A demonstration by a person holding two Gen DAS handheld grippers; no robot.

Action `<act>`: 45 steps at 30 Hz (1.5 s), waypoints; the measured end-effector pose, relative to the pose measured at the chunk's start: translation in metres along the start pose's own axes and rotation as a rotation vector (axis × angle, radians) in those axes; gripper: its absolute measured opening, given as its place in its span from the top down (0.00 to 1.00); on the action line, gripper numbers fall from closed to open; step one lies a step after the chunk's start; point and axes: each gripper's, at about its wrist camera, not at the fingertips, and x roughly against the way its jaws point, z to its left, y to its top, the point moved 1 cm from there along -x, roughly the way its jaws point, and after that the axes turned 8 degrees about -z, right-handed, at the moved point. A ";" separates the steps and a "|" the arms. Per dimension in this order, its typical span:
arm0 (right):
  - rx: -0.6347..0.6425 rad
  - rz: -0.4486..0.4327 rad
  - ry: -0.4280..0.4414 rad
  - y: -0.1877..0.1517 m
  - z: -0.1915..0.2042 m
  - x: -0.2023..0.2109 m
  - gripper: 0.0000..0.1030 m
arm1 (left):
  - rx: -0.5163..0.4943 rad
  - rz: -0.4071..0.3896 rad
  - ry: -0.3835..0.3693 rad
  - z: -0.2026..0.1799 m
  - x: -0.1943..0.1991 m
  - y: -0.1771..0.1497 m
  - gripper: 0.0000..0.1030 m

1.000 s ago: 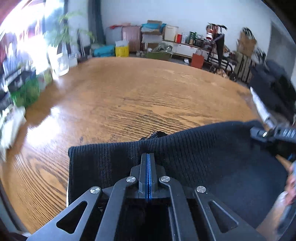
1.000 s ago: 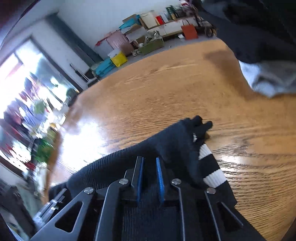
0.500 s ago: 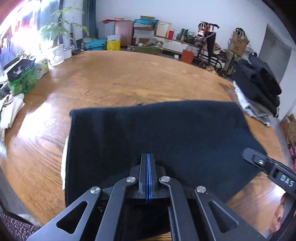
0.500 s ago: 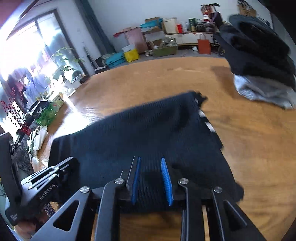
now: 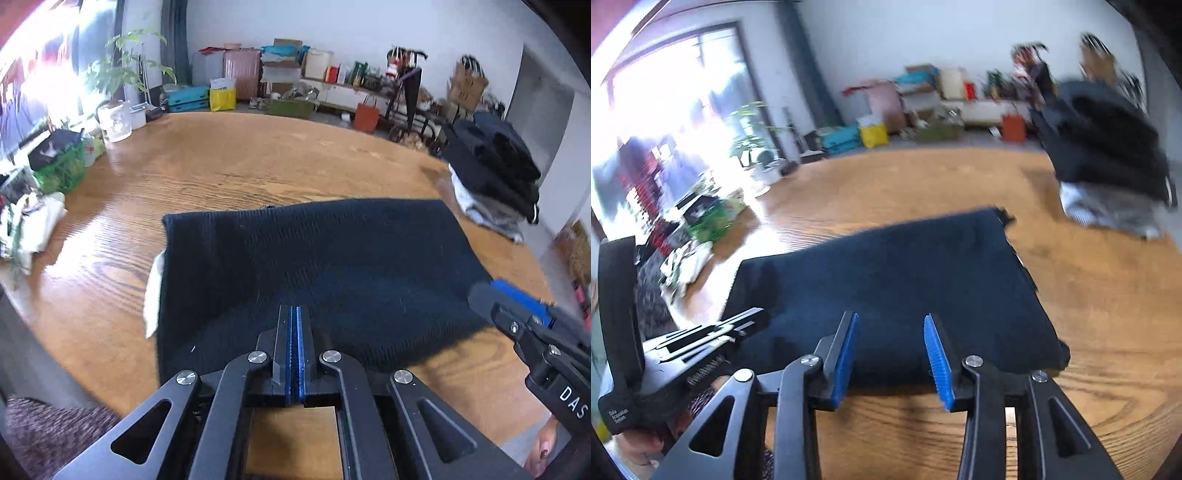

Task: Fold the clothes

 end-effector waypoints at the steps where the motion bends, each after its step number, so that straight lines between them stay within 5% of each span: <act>1: 0.019 -0.011 0.005 0.002 0.007 0.005 0.59 | 0.002 0.002 0.005 0.000 0.005 0.000 0.96; 3: 0.030 -0.020 -0.002 0.003 0.016 0.010 0.58 | 0.007 0.007 0.023 0.001 0.015 0.001 0.92; 4: 0.026 -0.020 -0.012 0.004 0.018 0.011 0.53 | 0.012 0.009 0.030 0.003 0.019 0.000 0.81; 5: 0.023 -0.018 -0.025 0.004 0.019 0.012 0.42 | 0.022 0.009 0.035 0.005 0.023 0.000 0.59; 6: 0.016 -0.011 -0.049 0.002 0.016 0.012 0.18 | 0.041 0.007 0.034 0.008 0.029 -0.001 0.34; 8: -0.019 0.000 -0.089 0.000 0.003 0.014 0.16 | 0.080 -0.008 0.030 0.014 0.037 -0.002 0.23; 15: -0.160 0.014 -0.122 -0.004 -0.044 0.034 0.15 | 0.056 0.003 0.013 0.005 0.056 -0.005 0.23; 21: -0.185 0.083 -0.075 -0.025 -0.041 0.026 0.13 | 0.058 0.124 0.004 -0.002 0.034 -0.020 0.23; 27: -0.157 0.119 -0.095 -0.035 -0.040 0.013 0.14 | 0.213 0.198 -0.027 0.021 0.014 -0.028 0.23; 30: -0.158 0.066 -0.048 -0.018 -0.038 0.013 0.14 | 0.324 0.126 -0.063 0.030 0.009 -0.012 0.23; 34: -0.120 0.014 0.003 0.001 -0.022 -0.010 0.16 | 0.157 0.095 0.051 0.013 -0.011 -0.005 0.24; 37: -0.063 0.065 -0.013 -0.004 -0.009 -0.040 0.21 | 0.112 0.160 0.077 0.013 -0.029 -0.022 0.26; 40: -0.026 0.136 -0.046 -0.022 -0.006 -0.060 0.22 | 0.041 0.130 0.073 0.009 -0.026 -0.029 0.24; 45: 0.128 0.127 -0.096 -0.031 0.006 -0.058 0.22 | -0.002 0.112 0.073 0.008 -0.024 -0.032 0.24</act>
